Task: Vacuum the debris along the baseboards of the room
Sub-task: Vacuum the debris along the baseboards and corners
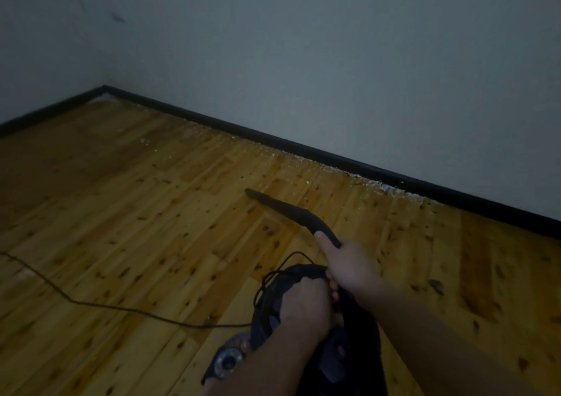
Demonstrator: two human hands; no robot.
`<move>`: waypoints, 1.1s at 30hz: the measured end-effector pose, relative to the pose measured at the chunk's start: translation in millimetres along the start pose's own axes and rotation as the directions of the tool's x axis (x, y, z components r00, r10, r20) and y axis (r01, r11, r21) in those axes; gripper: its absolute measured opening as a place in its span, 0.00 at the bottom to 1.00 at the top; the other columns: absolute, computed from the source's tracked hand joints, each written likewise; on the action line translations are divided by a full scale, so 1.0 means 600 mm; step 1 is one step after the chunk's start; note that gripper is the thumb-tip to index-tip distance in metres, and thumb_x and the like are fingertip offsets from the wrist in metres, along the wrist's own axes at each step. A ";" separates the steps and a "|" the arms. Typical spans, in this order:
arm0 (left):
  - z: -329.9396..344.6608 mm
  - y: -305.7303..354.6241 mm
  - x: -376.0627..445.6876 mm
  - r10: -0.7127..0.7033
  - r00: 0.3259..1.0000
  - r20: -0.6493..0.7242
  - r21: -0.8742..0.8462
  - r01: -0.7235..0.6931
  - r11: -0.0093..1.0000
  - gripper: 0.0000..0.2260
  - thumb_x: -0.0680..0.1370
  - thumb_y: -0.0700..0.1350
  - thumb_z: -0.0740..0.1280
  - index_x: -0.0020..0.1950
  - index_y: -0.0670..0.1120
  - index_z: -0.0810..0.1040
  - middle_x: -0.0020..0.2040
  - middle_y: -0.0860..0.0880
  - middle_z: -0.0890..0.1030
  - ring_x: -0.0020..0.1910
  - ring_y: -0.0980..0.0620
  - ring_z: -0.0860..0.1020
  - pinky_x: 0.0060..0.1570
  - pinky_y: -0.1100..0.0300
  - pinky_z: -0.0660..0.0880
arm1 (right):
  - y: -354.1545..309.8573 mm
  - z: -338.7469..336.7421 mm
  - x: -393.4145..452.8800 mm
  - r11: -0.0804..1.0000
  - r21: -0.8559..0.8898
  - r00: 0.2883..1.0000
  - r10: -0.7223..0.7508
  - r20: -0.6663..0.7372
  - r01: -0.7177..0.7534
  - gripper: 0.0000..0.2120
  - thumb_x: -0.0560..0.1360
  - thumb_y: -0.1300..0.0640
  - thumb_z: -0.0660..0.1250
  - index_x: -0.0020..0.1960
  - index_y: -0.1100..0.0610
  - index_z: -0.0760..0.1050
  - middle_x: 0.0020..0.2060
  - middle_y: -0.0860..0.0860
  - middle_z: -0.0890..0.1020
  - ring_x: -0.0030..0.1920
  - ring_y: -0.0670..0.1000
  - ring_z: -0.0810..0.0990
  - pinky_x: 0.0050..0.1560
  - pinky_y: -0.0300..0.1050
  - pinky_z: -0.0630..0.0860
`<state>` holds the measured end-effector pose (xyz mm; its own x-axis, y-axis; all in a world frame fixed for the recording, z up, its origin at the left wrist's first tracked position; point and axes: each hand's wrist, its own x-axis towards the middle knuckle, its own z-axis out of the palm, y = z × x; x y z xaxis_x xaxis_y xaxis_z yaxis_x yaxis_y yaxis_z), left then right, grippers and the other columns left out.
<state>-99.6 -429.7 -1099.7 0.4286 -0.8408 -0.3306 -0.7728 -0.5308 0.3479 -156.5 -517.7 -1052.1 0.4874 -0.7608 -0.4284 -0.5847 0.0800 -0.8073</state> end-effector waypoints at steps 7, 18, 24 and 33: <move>-0.022 0.001 0.001 0.014 0.998 0.055 -0.008 -0.014 1.000 0.15 0.75 0.58 0.72 0.42 0.48 0.76 0.44 0.45 0.83 0.44 0.43 0.81 0.38 0.53 0.73 | 0.003 -0.013 0.050 0.993 0.104 0.996 0.061 -0.060 -0.055 0.28 0.82 0.37 0.61 0.47 0.64 0.77 0.25 0.54 0.75 0.24 0.52 0.74 0.31 0.48 0.76; -0.041 -0.003 0.029 0.007 1.000 -0.026 -0.025 -0.007 1.000 0.04 0.79 0.43 0.65 0.46 0.48 0.78 0.50 0.44 0.84 0.49 0.42 0.83 0.41 0.53 0.73 | -0.018 0.012 0.095 0.989 0.137 0.992 0.043 0.121 -0.060 0.27 0.81 0.36 0.63 0.50 0.62 0.77 0.25 0.53 0.75 0.24 0.52 0.74 0.29 0.46 0.74; -0.041 -0.009 0.050 -0.033 0.998 -0.044 -0.057 0.031 0.998 0.05 0.79 0.42 0.64 0.46 0.49 0.78 0.50 0.46 0.84 0.47 0.44 0.83 0.40 0.53 0.74 | -0.030 0.021 0.122 0.993 0.113 0.997 0.030 0.070 -0.038 0.29 0.81 0.35 0.62 0.43 0.63 0.77 0.24 0.54 0.75 0.24 0.53 0.74 0.29 0.46 0.75; -0.062 -0.037 0.061 -0.182 0.970 -0.161 -0.114 0.165 0.980 0.08 0.84 0.45 0.60 0.53 0.49 0.79 0.53 0.46 0.84 0.52 0.44 0.83 0.43 0.56 0.71 | -0.080 0.061 0.161 0.997 0.070 1.000 0.018 -0.003 -0.017 0.30 0.82 0.36 0.61 0.46 0.65 0.78 0.25 0.55 0.77 0.24 0.54 0.76 0.28 0.46 0.76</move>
<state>-49.5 -453.0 -1087.0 0.6315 -0.7364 -0.2427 -0.6333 -0.6705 0.3864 -57.7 -571.6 -1069.8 0.4749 -0.7614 -0.4413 -0.5460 0.1383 -0.8263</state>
